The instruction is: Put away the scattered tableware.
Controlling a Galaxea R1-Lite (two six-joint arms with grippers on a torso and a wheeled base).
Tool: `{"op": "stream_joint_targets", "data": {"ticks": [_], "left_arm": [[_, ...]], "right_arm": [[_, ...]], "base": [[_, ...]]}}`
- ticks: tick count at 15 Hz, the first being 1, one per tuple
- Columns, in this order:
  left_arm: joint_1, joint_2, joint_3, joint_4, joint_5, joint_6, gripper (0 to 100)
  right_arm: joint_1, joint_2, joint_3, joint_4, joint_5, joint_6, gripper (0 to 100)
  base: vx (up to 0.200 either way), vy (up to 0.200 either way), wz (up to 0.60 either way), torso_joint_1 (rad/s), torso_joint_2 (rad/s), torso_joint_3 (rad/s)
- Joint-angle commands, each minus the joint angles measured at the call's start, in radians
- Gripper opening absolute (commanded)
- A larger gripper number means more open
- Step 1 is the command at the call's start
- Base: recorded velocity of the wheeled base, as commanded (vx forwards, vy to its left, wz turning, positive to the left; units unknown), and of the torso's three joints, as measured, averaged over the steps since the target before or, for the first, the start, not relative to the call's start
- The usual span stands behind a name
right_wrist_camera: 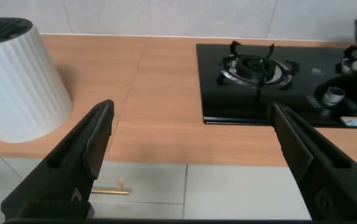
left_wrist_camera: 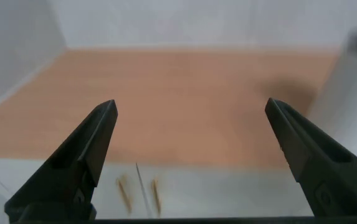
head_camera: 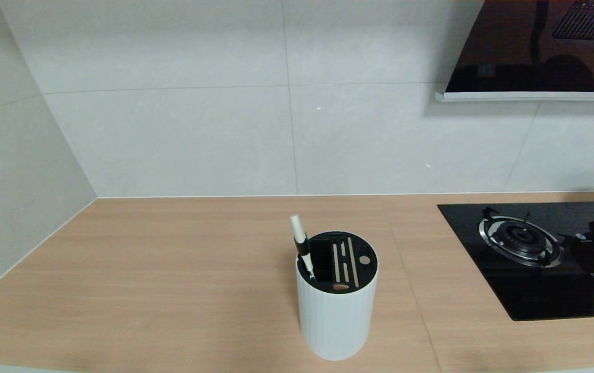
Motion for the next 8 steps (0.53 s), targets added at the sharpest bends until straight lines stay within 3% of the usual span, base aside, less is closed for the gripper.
{"op": "stream_joint_targets", "data": {"ticks": [1, 4, 6, 8], "left_arm": [[-0.001, 0.002, 0.013, 0.001, -0.011, 0.014, 100], [-0.001, 0.002, 0.013, 0.0, -0.01, -0.002, 100], [-0.001, 0.002, 0.013, -0.002, -0.008, -0.054, 100], [-0.001, 0.002, 0.013, -0.002, -0.008, -0.051, 100]], "right_arm": [[0.0, 0.001, 0.002, 0.004, 0.001, 0.0, 100], [0.001, 0.001, 0.002, 0.004, 0.005, 0.0, 100], [0.001, 0.001, 0.003, 0.004, 0.007, 0.0, 100], [0.001, 0.001, 0.002, 0.004, 0.007, 0.0, 100]], "base": [[0.0, 0.0, 0.0, 0.0, 0.0, 0.0], [0.0, 0.0, 0.0, 0.0, 0.0, 0.0], [0.0, 0.0, 0.0, 0.0, 0.0, 0.0], [0.0, 0.0, 0.0, 0.0, 0.0, 0.0]]}}
